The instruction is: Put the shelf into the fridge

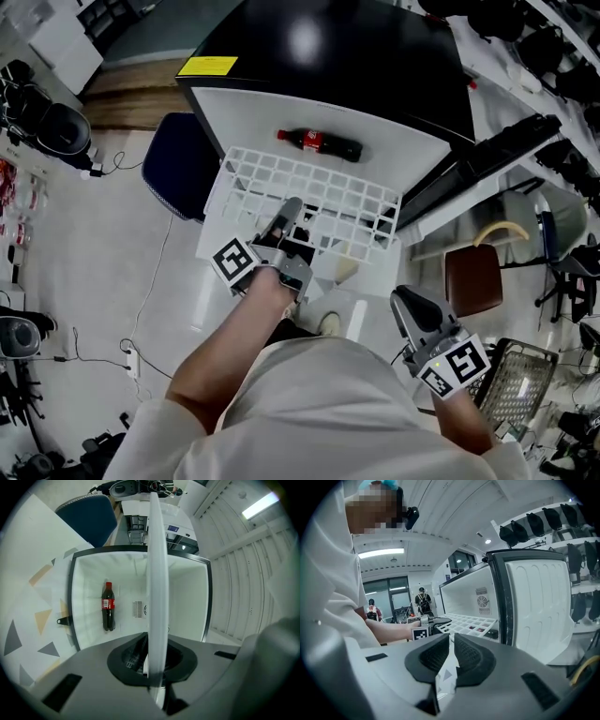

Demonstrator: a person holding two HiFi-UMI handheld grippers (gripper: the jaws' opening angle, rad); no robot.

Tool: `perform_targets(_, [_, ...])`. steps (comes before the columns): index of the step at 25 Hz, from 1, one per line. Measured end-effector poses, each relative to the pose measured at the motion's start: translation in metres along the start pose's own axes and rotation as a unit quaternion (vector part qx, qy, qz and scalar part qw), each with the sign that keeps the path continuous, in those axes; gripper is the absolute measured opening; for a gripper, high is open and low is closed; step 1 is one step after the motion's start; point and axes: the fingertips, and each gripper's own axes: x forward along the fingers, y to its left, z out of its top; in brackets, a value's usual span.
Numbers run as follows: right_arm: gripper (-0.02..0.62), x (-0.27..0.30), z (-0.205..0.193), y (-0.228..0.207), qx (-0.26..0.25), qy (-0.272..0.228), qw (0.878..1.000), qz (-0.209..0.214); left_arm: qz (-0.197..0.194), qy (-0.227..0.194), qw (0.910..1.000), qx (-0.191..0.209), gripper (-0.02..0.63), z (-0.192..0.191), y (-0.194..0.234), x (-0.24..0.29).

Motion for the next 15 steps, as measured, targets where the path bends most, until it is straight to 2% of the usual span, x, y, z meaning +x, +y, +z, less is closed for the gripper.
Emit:
perform_targets(7, [0.043,0.011,-0.001,0.0,0.003,0.008,1.0,-0.001,0.0,-0.003,1.0,-0.007,0.038,0.004,-0.001,0.008])
perform_targets(15, [0.043,0.016,0.002,-0.005,0.001,0.009,1.0,-0.001,0.004,-0.019,0.9998,0.005,0.038,0.008,-0.001,0.008])
